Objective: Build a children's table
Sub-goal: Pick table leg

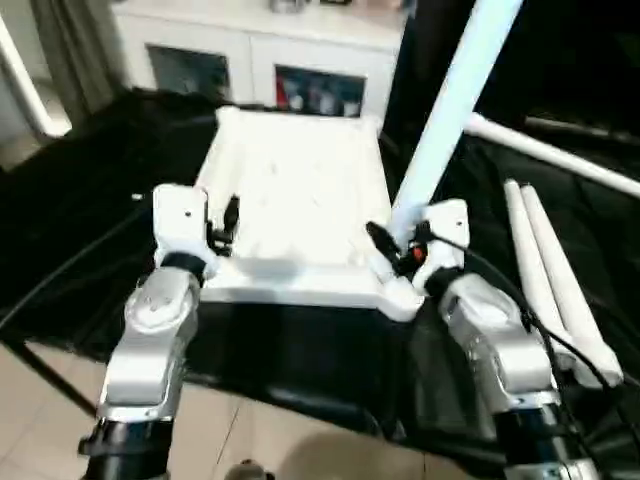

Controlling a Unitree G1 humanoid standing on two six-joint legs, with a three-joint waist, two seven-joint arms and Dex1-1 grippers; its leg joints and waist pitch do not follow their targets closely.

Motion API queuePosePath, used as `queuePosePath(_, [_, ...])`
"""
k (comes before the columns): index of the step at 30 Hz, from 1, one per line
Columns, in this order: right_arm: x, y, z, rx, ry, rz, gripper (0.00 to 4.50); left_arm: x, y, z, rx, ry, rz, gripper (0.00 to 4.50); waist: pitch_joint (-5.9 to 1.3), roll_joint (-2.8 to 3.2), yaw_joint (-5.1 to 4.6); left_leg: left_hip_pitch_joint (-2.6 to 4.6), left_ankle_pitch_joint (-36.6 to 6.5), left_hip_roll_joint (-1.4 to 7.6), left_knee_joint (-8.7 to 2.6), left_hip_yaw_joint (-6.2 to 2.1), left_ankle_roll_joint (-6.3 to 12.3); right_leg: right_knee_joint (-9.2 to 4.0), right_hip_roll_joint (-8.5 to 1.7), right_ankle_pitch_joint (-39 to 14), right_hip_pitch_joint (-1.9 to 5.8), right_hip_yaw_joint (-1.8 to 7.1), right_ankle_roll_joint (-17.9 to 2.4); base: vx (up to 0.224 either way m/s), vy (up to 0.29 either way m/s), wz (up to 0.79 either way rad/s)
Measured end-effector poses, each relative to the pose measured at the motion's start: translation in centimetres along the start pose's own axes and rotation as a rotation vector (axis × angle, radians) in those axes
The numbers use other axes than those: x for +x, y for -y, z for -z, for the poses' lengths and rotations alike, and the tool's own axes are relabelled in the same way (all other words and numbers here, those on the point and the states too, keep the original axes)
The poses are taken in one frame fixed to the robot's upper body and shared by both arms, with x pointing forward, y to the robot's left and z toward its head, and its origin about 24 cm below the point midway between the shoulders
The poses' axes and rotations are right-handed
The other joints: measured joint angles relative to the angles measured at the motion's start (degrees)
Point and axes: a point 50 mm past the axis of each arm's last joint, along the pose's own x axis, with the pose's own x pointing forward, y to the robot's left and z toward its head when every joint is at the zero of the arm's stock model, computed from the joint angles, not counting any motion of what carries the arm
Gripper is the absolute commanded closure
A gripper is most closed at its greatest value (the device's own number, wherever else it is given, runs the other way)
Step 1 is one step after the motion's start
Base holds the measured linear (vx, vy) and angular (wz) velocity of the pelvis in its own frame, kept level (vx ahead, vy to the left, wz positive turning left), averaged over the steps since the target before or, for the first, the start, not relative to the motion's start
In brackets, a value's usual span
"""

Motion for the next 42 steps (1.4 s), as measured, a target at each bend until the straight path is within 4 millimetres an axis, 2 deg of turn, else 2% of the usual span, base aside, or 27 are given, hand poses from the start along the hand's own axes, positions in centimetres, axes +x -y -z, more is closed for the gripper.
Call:
queuePosePath(1, [0.0, 0.0, 0.0, 0.000, 0.000, 0.000, 2.57, 0.0, 0.0, 0.0, -0.001, -0.001, 0.000, 1.56, -0.07, -0.08, -0.03, -0.12, -0.06, -0.01, 0.02, 0.27, 0.15, 0.06, 0.00, 0.00, -0.31, 0.33, 0.05, 0.000, 0.000, 0.00])
queuePosePath(3, [0.0, 0.0, 0.1, 0.001, -0.005, 0.000, 2.57, 0.0, 0.0, 0.0, -0.002, -0.004, 0.001, 1.56, -0.08, -0.08, -0.30, 0.04, -0.36, -0.01, -0.02, 0.74, 0.57, -0.04, 0.02, -0.14, -0.38, 0.76, 0.22, 0.056, 0.027, -0.10])
queuePosePath(6, [0.0, 0.2, 0.3, 0.001, -0.014, 0.002, 2.57, 0.0, 0.1, 0.0, -0.006, -0.004, 0.003, 1.56, -0.09, -0.07, -0.34, 0.16, -0.52, 0.04, -0.26, 1.25, 0.81, -0.32, 0.01, -0.22, -0.38, 0.97, 0.26, 0.037, 0.010, -0.05])
queuePosePath(11, [0.0, 0.2, 0.4, 0.001, -0.020, 0.001, 2.57, 0.0, 0.1, 0.0, -0.011, -0.004, 0.005, 1.56, -0.13, -0.13, -0.21, -0.02, -0.62, 0.06, -0.34, 1.59, 1.01, -0.44, 0.00, -0.22, -0.69, 1.20, 0.27, 0.000, 0.000, 0.00])
queuePosePath(14, [0.0, 0.2, 0.4, 0.000, -0.021, -0.004, 2.57, 0.0, 0.1, 0.0, -0.012, -0.004, 0.006, 1.56, -0.13, -0.14, -0.10, 0.21, -0.66, 0.06, -0.36, 1.67, 1.02, -0.46, -0.01, -0.22, -0.55, 1.22, 0.27, 0.000, 0.000, 0.00])
queuePosePath(16, [0.0, 0.3, 0.4, -0.002, -0.022, -0.004, 2.57, 0.0, 0.1, 0.1, -0.013, -0.005, 0.006, 1.56, -0.12, -0.15, -0.10, 0.70, -0.67, 0.09, -0.46, 1.85, 1.01, -0.52, -0.01, -0.22, -0.18, 1.32, 0.27, 0.000, 0.000, 0.00])
queuePosePath(17, [0.0, 0.3, 0.4, -0.004, -0.022, -0.004, 2.57, 0.0, 0.2, 0.1, -0.013, -0.005, 0.007, 1.56, -0.11, -0.23, -0.03, 0.49, -0.67, 0.00, -0.48, 1.67, 1.03, -0.67, -0.09, -0.23, 0.25, 1.12, 0.37, 0.000, 0.000, 0.00])
queuePosePath(19, [-0.2, 0.7, 0.4, -0.008, -0.023, 0.013, 2.57, 0.1, 0.6, 0.0, -0.021, -0.001, 0.023, 1.56, -0.24, 0.06, -0.57, -0.11, -0.64, -0.10, -0.25, 0.14, 1.07, -1.97, -0.31, -0.40, 1.67, -1.17, 1.11, -0.018, -0.004, 0.26])
queuePosePath(21, [-0.1, 1.0, 0.2, 0.001, -0.015, 0.038, 2.57, 0.0, 0.5, 0.1, -0.023, -0.006, 0.023, 1.56, -0.23, 0.03, -0.51, -0.25, -0.62, -0.08, -0.22, -0.71, 1.11, -2.95, -0.31, -0.45, 2.95, -2.46, 1.19, 0.033, 0.003, 0.48])
queuePosePath(23, [0.4, 0.6, -0.3, 0.004, 0.001, 0.027, 2.57, 0.0, 0.3, 0.2, -0.020, -0.011, 0.018, 1.56, -0.25, 0.01, -0.57, 0.54, -0.71, 0.08, -0.28, 0.02, 1.30, -2.67, 0.04, -0.87, 2.67, -1.20, 1.11, 0.063, 0.001, 0.34])
queuePosePath(25, [0.7, 0.2, -0.5, -0.001, 0.006, 0.009, 2.57, -0.1, -0.1, 0.2, -0.020, -0.013, 0.004, 1.56, -0.34, -0.22, -0.55, 1.36, -1.19, -0.55, -0.39, 0.43, 1.43, -1.31, 0.11, -1.97, 2.55, 0.66, -0.11, 0.071, 0.004, 0.06])
queuePosePath(26, [0.7, 0.2, -0.5, -0.001, 0.006, 0.009, 2.57, -0.1, -0.2, 0.2, -0.021, -0.013, 0.003, 1.56, -0.37, -0.29, -0.68, 1.66, -1.39, -0.72, -0.40, 0.55, 1.41, -0.79, 0.08, -2.42, 2.52, 1.18, -0.36, 0.070, -0.003, 0.02])
queuePosePath(27, [0.6, 0.3, -0.4, -0.002, 0.003, 0.011, 2.57, -0.1, -0.2, 0.2, -0.021, -0.012, 0.004, 1.56, -0.48, -0.40, -0.85, 1.82, -1.50, -0.73, -0.52, 0.93, 1.32, -0.73, 0.03, -2.62, 2.90, 1.46, 0.01, 0.052, -0.011, -0.06])
queuePosePath(30, [0.2, 1.0, -0.2, -0.007, -0.007, 0.036, 2.57, -0.1, 0.7, 0.3, -0.034, -0.012, 0.035, 1.56, -0.68, -0.47, -0.56, 1.11, -1.71, -0.39, -0.41, 1.74, 1.75, -1.25, 0.13, -2.72, 2.87, 1.48, 1.24, 0.017, -0.004, -0.02])
queuePosePath(32, [0.1, 1.2, -0.2, -0.006, -0.005, 0.041, 2.57, -0.1, 0.9, 0.3, -0.035, -0.012, 0.046, 1.56, -0.81, -0.47, -0.53, 0.93, -1.90, -0.28, -0.43, 1.69, 1.90, -1.87, 0.32, -2.70, 2.92, 1.37, 1.27, 0.035, -0.001, -0.01])
queuePosePath(34, [0.2, 0.8, -0.2, -0.001, -0.005, 0.031, 2.57, -0.1, 0.6, 0.2, -0.030, -0.013, 0.040, 1.56, -0.93, -0.62, -0.84, 1.14, -2.38, -0.37, -0.30, 1.28, 2.08, -1.78, 0.31, -2.93, 2.71, 1.35, 1.30, 0.111, -0.005, 0.01])
queuePosePath(35, [0.4, 0.5, -0.1, 0.002, -0.005, 0.021, 2.57, -0.1, 0.5, 0.3, -0.028, -0.014, 0.034, 1.56, -0.97, -0.72, -1.10, 1.26, -2.53, -0.49, -0.27, 1.22, 2.24, -1.15, 0.26, -3.35, 2.26, 1.35, 0.76, 0.122, -0.015, 0.03])
queuePosePath(36, [0.6, 0.0, -0.2, 0.003, -0.004, -0.001, 2.57, -0.2, 0.1, 0.3, -0.027, -0.016, 0.021, 1.56, -1.05, -0.99, -1.85, 1.53, -2.85, -0.87, -0.02, 1.12, 2.47, 1.18, -0.01, -4.07, 1.22, 1.71, -0.41, 0.088, -0.038, 0.02])
queuePosePath(37, [0.7, -0.2, -0.1, 0.004, -0.005, -0.009, 2.57, -0.2, -0.2, 0.3, -0.022, -0.017, 0.015, 1.56, -1.07, -1.23, -2.18, 1.76, -3.16, -1.07, 0.31, 1.12, 2.68, 3.31, -0.17, -4.16, -0.07, 2.78, -0.39, 0.088, -0.038, 0.02])
queuePosePath(38, [0.7, -0.2, -0.1, 0.005, -0.005, -0.009, 2.57, -0.2, -0.3, 0.3, -0.021, -0.016, 0.009, 1.56, -1.10, -1.56, -2.49, 2.10, -3.42, -1.32, 0.58, 1.14, 2.42, 4.23, -0.22, -4.12, -1.33, 3.53, -0.34, 0.043, -0.077, -0.04])
queuePosePath(39, [0.5, 0.0, -0.1, 0.001, -0.009, -0.001, 2.57, -0.2, -0.3, 0.3, -0.021, -0.015, 0.011, 1.56, -1.23, -2.49, -2.84, 2.15, -3.89, -1.83, 1.23, 1.27, 2.40, 3.86, -0.15, -3.93, -1.68, 5.01, 1.20, 0.025, -0.087, 0.06])
queuePosePath(40, [0.3, 0.4, 0.1, -0.003, -0.019, 0.014, 2.57, -0.2, 0.1, 0.4, -0.033, -0.017, 0.017, 1.56, -1.04, -2.75, -2.24, 2.92, -4.32, -1.52, 1.45, 2.62, 2.81, 4.15, 0.69, -4.44, -1.27, 6.57, 0.64, 0.025, -0.087, 0.06])
queuePosePath(41, [0.1, 0.8, 0.3, -0.002, -0.026, 0.026, 2.57, -0.3, 0.7, 0.5, -0.038, -0.023, 0.038, 1.56, -0.71, -3.00, -1.21, 3.28, -5.12, -1.19, 2.35, 2.89, 3.51, 3.87, 1.99, -4.43, -0.74, 8.42, 0.28, 0.038, -0.078, -0.19])
queuePosePath(42, [-0.1, 1.2, 0.3, -0.002, -0.029, 0.043, 2.57, -0.2, 1.4, 0.5, -0.041, -0.022, 0.063, 1.56, -0.63, -2.25, 0.02, 3.33, -5.23, -1.13, 3.93, 2.58, 3.59, 3.18, 3.44, -4.18, 0.16, 9.90, -0.12, 0.039, -0.058, -0.56])
